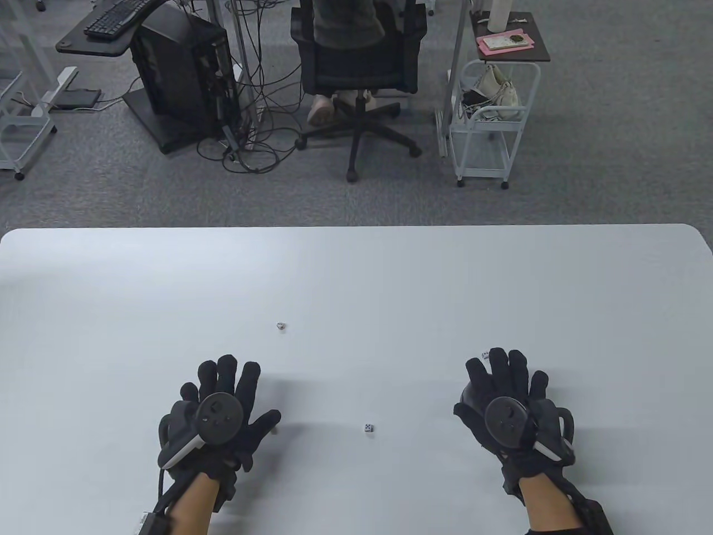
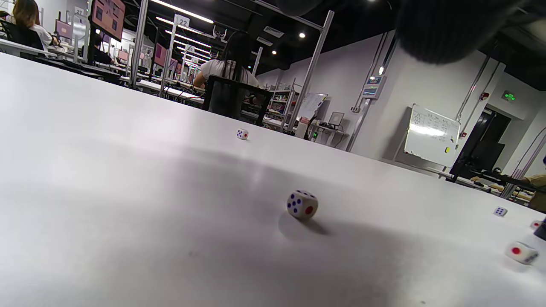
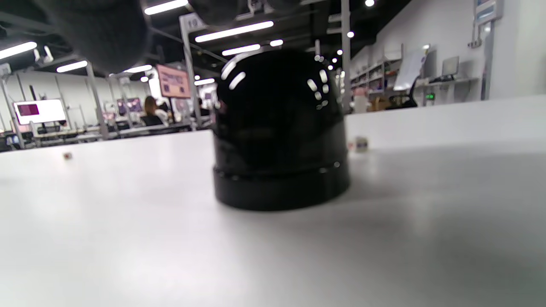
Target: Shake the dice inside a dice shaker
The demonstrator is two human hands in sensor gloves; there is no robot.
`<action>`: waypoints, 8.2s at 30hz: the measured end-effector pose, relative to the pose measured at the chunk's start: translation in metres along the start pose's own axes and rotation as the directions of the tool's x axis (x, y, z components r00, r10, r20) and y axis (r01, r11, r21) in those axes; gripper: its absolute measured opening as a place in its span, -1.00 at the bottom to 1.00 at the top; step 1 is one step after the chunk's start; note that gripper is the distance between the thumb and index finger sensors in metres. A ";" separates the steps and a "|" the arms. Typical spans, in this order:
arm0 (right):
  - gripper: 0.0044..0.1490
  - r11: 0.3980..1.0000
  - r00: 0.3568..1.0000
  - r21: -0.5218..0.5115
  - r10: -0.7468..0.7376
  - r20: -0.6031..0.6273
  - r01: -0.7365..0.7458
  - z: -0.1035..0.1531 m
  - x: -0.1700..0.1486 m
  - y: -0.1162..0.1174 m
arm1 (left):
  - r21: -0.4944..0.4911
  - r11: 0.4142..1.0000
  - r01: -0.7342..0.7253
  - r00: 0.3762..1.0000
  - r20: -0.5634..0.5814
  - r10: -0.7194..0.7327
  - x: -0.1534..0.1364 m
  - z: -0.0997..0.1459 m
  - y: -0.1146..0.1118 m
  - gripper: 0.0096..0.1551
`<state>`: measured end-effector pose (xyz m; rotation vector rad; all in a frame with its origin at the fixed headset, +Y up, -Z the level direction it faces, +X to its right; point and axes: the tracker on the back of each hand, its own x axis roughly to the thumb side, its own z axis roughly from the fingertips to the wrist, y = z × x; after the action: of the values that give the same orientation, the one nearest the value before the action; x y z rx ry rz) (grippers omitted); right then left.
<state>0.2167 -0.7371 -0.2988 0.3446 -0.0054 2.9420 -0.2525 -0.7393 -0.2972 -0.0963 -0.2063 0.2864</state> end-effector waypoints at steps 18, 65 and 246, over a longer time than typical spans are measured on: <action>0.07 0.978 0.970 0.032 -0.201 -0.135 0.207 -0.004 -0.026 0.012 | -0.022 0.999 -0.029 0.999 -0.035 0.028 -0.006 -0.004 -0.003 0.04; 0.07 0.694 0.637 0.020 -0.672 0.376 0.720 -0.041 0.122 -0.007 | -0.147 0.908 -0.393 0.870 0.261 0.419 0.115 -0.043 -0.018 0.34; -0.17 0.984 0.991 -0.122 -0.130 0.011 0.130 0.004 0.025 -0.018 | -0.288 0.938 -0.194 0.947 -0.305 0.102 0.119 -0.105 -0.070 0.29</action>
<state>0.1969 -0.7151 -0.2890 0.3184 -0.1578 2.7959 -0.0990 -0.7780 -0.3684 -0.4700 0.0466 0.3863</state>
